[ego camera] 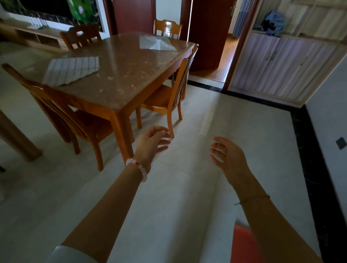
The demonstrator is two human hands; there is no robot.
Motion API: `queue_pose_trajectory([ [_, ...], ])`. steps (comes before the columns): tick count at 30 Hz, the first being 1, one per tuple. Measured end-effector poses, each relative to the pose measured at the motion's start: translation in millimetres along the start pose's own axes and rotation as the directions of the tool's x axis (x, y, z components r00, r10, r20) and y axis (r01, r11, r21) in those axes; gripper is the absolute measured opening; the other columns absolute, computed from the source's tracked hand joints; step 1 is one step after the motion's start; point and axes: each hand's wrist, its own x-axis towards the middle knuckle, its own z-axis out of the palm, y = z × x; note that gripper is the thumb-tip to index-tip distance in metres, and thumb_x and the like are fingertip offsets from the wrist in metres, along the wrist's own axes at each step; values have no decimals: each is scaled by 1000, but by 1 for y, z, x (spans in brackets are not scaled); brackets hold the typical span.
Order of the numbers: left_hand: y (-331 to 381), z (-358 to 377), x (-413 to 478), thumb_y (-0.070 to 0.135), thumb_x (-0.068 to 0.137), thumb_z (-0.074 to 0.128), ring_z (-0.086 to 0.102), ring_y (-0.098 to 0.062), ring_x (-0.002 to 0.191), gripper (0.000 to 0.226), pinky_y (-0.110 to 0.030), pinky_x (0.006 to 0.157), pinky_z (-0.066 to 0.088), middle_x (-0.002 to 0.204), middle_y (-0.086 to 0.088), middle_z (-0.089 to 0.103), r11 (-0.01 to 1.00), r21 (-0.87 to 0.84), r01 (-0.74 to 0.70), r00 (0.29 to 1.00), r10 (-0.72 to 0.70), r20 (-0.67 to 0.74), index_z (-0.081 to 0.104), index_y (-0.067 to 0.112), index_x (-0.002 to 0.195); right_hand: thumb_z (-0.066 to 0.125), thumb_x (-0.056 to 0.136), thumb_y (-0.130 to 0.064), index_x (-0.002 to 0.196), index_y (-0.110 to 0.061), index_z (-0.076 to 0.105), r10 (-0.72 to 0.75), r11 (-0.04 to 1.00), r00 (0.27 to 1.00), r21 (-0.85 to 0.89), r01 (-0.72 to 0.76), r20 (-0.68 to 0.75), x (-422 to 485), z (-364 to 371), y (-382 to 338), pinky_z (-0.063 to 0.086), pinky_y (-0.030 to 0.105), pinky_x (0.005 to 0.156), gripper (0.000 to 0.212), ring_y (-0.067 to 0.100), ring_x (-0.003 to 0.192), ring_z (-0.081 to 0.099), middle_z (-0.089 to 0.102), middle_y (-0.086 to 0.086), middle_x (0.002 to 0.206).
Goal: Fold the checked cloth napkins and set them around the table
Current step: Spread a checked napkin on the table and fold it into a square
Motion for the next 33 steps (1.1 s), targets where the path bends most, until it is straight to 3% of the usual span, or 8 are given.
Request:
queue_pose_trajectory([
  [11,30,63,166,16,98,41,63,-12,77,18,-28,74,54,86,0,64,1000,10,9,1000,-9,16,57,16,90,48,93,-17,87,-15,65,-16,999,1000,-38,16,0,159,17,-41,49,32,79,18,16,79,61,62,1,76],
  [17,48,86,294,13,98,39,64,-15,81,20,-26,71,55,90,-2,64,1000,3,13,999,-13,35,58,15,91,48,93,-16,89,-13,65,-25,998,1000,-49,25,0,273,49,-73,50,34,82,19,18,80,62,64,2,77],
  [23,83,117,409,14,98,40,61,-9,72,22,-18,62,54,82,2,63,999,31,-26,999,25,33,58,18,87,48,93,-16,91,-12,66,-36,998,999,-45,35,-18,381,79,-120,50,33,82,18,16,80,62,64,3,79],
  [33,106,191,563,15,98,39,65,-11,77,21,-23,69,55,86,0,65,1000,4,-16,997,15,72,59,15,90,47,93,-15,87,-14,65,-53,998,997,-16,53,-51,543,68,-185,48,30,77,19,14,75,61,63,2,77],
])
